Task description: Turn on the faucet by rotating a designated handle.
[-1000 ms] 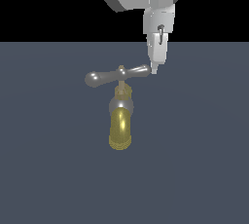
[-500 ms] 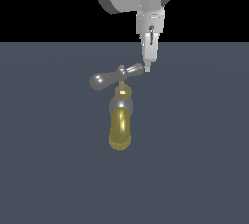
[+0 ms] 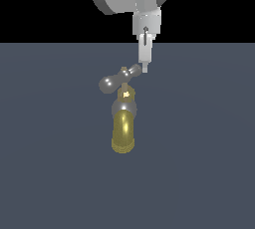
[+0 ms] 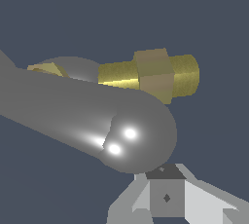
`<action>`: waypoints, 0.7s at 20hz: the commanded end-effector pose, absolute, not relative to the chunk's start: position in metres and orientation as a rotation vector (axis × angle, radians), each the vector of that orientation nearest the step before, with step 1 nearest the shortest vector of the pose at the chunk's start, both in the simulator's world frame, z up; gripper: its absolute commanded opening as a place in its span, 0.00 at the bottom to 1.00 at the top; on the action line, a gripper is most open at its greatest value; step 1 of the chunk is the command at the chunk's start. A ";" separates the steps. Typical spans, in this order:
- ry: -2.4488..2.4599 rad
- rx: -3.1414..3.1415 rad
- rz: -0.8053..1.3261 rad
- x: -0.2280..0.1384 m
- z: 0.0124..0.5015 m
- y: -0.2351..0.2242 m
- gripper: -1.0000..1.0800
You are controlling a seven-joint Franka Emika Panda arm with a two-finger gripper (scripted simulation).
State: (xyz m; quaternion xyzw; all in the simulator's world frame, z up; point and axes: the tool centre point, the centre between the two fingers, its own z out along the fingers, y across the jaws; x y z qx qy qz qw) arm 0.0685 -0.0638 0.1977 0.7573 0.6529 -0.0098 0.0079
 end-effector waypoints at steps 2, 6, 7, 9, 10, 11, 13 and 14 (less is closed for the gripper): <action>2.131 2.307 -0.005 0.077 0.198 0.007 0.00; 2.141 2.299 -0.001 0.082 0.199 0.030 0.00; 2.040 2.359 -0.026 0.081 0.198 -0.031 0.00; 2.048 2.354 -0.023 0.078 0.198 -0.020 0.00; 2.053 2.352 -0.022 0.076 0.198 -0.014 0.00; 2.057 2.349 -0.021 0.074 0.198 -0.008 0.00; 2.066 2.344 -0.019 0.070 0.198 0.003 0.00; 2.070 2.342 -0.018 0.068 0.198 0.009 0.00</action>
